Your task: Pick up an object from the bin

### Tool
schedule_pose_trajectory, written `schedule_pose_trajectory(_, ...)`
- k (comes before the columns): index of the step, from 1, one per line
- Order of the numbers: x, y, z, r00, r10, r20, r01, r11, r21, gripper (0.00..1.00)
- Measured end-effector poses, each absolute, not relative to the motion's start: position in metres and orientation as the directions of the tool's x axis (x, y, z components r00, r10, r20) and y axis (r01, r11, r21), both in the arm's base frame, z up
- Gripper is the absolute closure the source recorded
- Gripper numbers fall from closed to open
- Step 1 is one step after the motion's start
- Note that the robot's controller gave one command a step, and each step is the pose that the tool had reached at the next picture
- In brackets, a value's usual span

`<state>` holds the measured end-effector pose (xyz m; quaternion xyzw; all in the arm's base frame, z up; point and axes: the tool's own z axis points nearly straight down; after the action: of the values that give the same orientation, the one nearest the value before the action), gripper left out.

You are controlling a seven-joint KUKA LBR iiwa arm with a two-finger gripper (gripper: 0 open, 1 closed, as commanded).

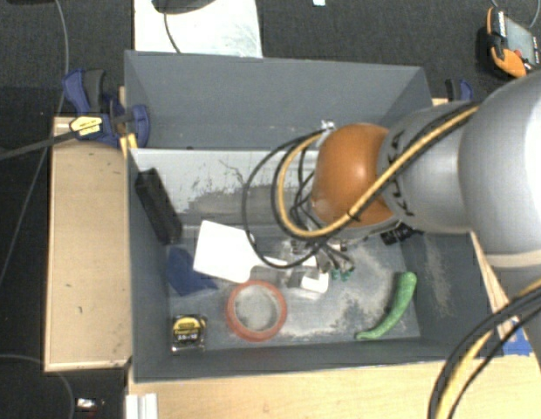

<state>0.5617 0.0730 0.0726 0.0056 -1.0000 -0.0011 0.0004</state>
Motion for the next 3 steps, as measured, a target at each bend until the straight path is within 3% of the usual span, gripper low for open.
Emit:
schedule_pose_trajectory(1, 0.562, 0.073, 0.076, -1.000, -0.011, -0.003, -0.011, 1.000, 0.003, 1.00)
schedule_pose_trajectory(3, 0.563, 0.073, 0.109, -1.000, -0.011, -0.004, -0.011, 1.000, 0.003, 1.00)
